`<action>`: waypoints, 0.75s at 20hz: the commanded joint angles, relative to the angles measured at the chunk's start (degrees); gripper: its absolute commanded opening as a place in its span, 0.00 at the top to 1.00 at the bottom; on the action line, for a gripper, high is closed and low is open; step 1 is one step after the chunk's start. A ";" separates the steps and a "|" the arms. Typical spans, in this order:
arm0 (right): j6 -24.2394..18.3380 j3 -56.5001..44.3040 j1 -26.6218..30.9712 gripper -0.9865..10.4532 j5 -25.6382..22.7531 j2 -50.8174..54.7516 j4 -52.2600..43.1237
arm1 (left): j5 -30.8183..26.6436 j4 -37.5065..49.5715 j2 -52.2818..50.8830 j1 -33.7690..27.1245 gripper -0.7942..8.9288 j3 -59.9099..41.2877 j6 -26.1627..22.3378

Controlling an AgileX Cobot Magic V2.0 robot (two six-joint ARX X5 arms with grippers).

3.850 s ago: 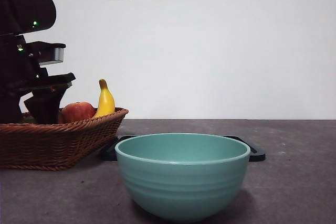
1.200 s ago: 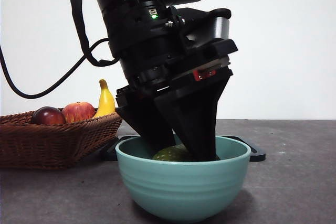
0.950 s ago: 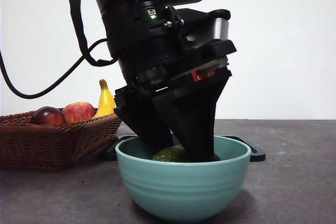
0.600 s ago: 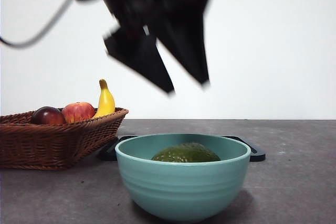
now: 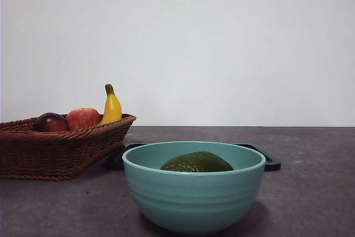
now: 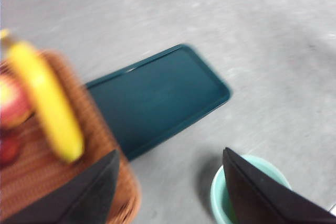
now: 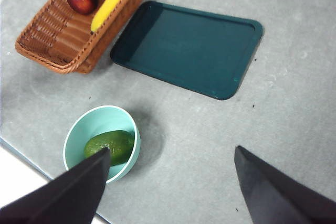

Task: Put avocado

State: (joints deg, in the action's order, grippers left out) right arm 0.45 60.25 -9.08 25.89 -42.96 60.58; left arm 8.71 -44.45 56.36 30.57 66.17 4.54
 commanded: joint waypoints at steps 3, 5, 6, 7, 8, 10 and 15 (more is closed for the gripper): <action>0.61 1.11 -2.14 0.58 1.38 -3.32 -1.88 | 6.14 -2.86 -7.41 -4.02 0.60 -5.99 -0.83; 0.59 1.11 -3.69 0.58 1.36 -5.14 -2.19 | 11.21 -4.90 -11.15 -4.59 0.60 -10.16 -1.09; 0.57 1.11 -4.70 0.58 1.36 -6.16 -2.27 | 13.99 -6.40 -12.70 -4.57 0.60 -11.82 -1.57; 0.52 1.11 -5.81 0.58 1.33 -7.30 -2.27 | 16.63 -8.37 -13.92 -4.57 0.60 -12.98 -2.51; 0.35 1.11 -7.02 0.58 1.31 -8.55 -2.27 | 18.56 -10.14 -14.88 -4.57 0.60 -13.81 -2.62; 0.09 1.11 -9.73 0.58 1.18 -11.45 -2.32 | 22.29 -12.55 -16.41 -4.57 0.60 -14.91 -3.69; -0.92 1.11 -16.59 0.58 0.17 -19.47 -3.30 | 22.47 -15.23 -17.51 -4.57 0.60 -14.95 -4.83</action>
State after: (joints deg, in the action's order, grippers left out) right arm 0.19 60.25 -25.41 26.06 -61.98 57.58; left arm 30.83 -60.10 38.57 25.78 50.94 0.73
